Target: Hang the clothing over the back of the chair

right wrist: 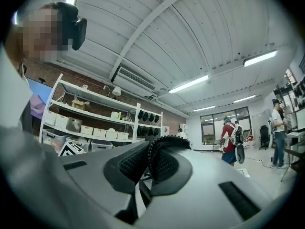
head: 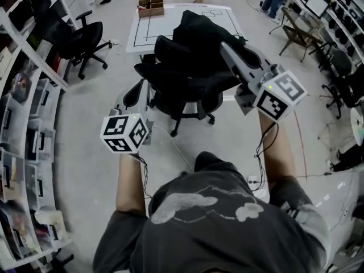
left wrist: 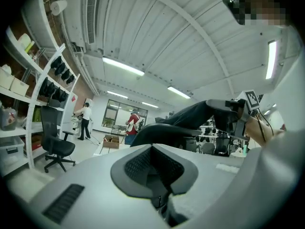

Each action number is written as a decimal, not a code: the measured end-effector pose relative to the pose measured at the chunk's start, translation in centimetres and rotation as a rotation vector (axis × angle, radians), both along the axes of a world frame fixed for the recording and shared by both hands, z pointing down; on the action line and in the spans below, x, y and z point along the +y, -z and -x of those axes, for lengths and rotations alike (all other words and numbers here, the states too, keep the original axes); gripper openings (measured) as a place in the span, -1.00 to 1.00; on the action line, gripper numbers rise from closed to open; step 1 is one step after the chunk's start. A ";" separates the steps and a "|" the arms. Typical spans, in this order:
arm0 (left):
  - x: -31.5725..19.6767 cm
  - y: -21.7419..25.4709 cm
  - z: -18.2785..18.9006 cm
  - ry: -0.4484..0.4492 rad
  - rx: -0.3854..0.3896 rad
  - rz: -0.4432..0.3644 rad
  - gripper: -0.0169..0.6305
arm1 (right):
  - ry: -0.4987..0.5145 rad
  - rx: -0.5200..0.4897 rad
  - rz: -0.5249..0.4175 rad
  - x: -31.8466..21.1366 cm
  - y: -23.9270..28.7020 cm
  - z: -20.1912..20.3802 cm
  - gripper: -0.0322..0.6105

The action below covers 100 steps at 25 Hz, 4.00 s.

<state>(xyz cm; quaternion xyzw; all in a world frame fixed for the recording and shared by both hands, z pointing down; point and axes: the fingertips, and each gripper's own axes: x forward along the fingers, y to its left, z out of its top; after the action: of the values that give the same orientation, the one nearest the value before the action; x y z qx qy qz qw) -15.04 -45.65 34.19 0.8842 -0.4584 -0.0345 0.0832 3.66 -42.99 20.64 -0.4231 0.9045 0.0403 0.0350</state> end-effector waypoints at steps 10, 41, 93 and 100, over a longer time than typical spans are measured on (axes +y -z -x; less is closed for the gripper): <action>1.5 -0.1 -3.3 -0.091 0.015 0.011 -0.94 | 0.000 0.172 -0.021 4.8 -2.8 2.9 -0.90; 17.3 -1.5 -8.2 0.083 -0.048 0.049 -0.94 | 0.176 0.176 0.040 19.9 -9.2 2.6 -0.90; 32.4 -4.9 -11.5 0.075 -0.092 0.113 -0.95 | -0.271 0.096 0.198 29.9 -18.9 -11.5 -0.79; 34.8 -5.9 -11.9 0.067 -0.100 0.133 -0.95 | -0.287 0.025 0.217 32.0 -19.3 -13.6 -0.92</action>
<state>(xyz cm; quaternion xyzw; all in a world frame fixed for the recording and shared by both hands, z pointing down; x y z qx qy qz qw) -3.15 -10.80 40.09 0.8615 -0.4926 0.0374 0.1174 17.24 -10.97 39.97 -0.5486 0.8343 -0.0479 -0.0280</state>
